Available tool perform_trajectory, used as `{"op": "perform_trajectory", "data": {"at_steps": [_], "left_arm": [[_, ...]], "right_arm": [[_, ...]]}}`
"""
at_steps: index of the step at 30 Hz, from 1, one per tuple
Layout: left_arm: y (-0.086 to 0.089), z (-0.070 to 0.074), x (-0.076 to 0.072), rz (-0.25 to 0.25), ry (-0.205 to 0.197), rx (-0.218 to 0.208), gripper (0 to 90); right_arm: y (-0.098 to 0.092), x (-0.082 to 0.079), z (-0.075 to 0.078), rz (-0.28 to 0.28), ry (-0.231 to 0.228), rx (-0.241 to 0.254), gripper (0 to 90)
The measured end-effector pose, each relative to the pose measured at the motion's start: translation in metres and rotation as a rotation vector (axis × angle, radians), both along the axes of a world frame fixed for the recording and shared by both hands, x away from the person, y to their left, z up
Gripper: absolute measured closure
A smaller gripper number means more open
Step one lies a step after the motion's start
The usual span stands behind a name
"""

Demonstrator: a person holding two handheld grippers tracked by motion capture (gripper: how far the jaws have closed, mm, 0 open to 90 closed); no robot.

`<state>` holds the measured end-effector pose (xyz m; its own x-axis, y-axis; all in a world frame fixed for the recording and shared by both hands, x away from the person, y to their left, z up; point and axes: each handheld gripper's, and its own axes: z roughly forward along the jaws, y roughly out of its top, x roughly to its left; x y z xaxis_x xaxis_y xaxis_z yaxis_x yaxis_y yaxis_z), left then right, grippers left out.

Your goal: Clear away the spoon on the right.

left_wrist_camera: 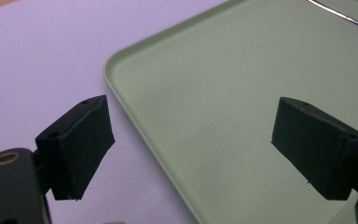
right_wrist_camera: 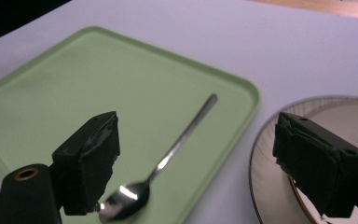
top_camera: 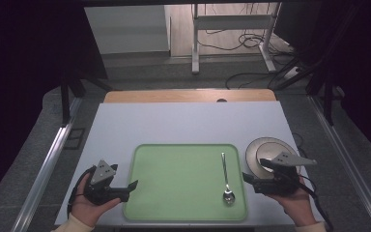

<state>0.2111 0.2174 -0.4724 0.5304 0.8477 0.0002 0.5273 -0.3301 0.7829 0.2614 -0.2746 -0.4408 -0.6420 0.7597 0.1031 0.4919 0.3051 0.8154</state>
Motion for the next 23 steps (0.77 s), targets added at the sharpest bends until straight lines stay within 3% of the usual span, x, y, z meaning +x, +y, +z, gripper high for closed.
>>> {"op": "perform_trajectory", "data": {"at_steps": [6, 8, 17, 23], "left_arm": [[-0.001, -0.001, 0.002, -0.001, 0.0, 0.006, 12.2], [-0.001, 0.0, 0.003, -0.001, -0.003, 0.007, 12.2], [0.001, 0.001, 0.005, 0.004, -0.005, 0.003, 11.8], [0.001, 0.002, 0.005, 0.023, 0.007, -0.011, 11.6]], "right_arm": [[-0.011, -0.01, -0.005, -0.026, 0.007, 0.034, 15.2], [-0.014, -0.01, -0.006, -0.03, 0.024, 0.073, 15.6], [-0.013, -0.01, -0.008, -0.022, -0.004, 0.043, 16.1], [-0.014, -0.004, -0.006, -0.037, -0.024, 0.064, 16.1]]}}
